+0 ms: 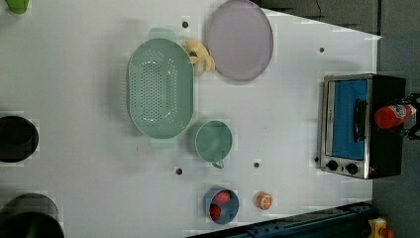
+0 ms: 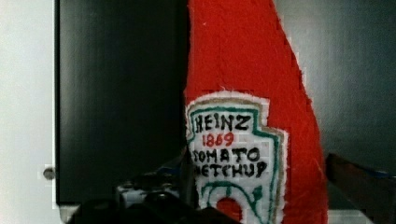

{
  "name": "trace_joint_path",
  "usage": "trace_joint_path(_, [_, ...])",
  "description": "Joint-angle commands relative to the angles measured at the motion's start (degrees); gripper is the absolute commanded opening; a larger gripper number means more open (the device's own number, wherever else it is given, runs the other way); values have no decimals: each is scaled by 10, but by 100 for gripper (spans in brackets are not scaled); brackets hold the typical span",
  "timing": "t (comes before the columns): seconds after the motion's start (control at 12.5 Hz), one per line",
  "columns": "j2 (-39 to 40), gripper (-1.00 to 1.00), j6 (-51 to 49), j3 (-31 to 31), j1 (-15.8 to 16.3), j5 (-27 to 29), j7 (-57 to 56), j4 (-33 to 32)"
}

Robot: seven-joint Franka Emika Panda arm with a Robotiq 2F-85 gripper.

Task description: Pick Ketchup from oven and place it on table.

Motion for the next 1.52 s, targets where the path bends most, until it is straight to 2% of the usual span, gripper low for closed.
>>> trace_joint_path(0.08, [0, 91, 1, 3, -7, 19, 16, 7])
trace_joint_path(0.24, [0, 43, 9, 3, -7, 19, 16, 2])
trace_joint_path(0.32, [-2, 27, 10, 3, -7, 19, 16, 3])
trace_joint_path(0.56, [-4, 26, 9, 1, -7, 19, 16, 11])
trace_joint_path(0.72, [-14, 27, 4, 1, -4, 15, 16, 40])
trace_joint_path(0.88, [-33, 26, -42, 5, 5, -11, 14, 82])
trace_joint_path(1.28, [-98, 26, -220, 56, 59, -62, 13, 192])
trace_joint_path(1.52, [-133, 27, -289, 131, 93, -62, 13, 201])
